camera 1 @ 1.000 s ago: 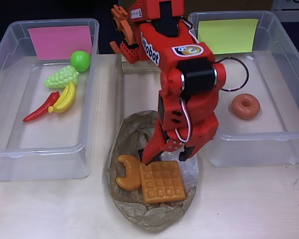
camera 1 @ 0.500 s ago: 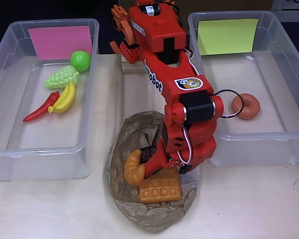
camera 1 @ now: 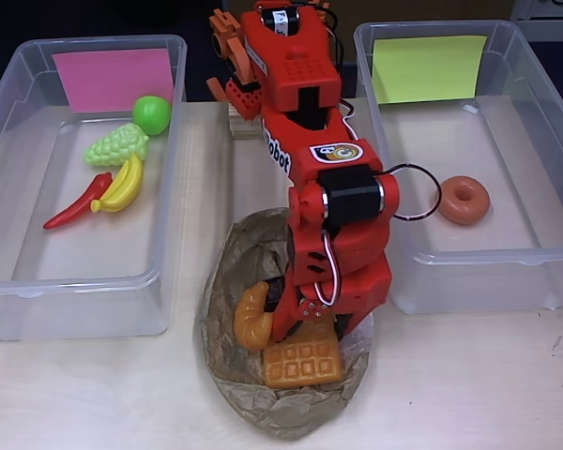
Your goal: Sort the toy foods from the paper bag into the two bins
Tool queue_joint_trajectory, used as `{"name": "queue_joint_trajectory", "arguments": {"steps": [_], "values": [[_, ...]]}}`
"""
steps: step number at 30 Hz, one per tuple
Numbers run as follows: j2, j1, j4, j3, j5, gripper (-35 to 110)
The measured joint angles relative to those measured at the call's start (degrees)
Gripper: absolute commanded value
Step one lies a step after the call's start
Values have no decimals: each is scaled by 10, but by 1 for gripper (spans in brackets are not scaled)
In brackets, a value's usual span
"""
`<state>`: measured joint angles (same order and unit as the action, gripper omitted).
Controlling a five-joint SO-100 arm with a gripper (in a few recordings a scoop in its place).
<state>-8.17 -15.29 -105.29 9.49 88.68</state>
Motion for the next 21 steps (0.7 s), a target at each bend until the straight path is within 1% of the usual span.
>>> {"name": "queue_joint_trajectory", "arguments": {"steps": [4,13,21], "values": [[-18,1,3,-29,-11,9],[-171,13,7,-237,-23,8],[-278,26,6,-341,-41,4]]}}
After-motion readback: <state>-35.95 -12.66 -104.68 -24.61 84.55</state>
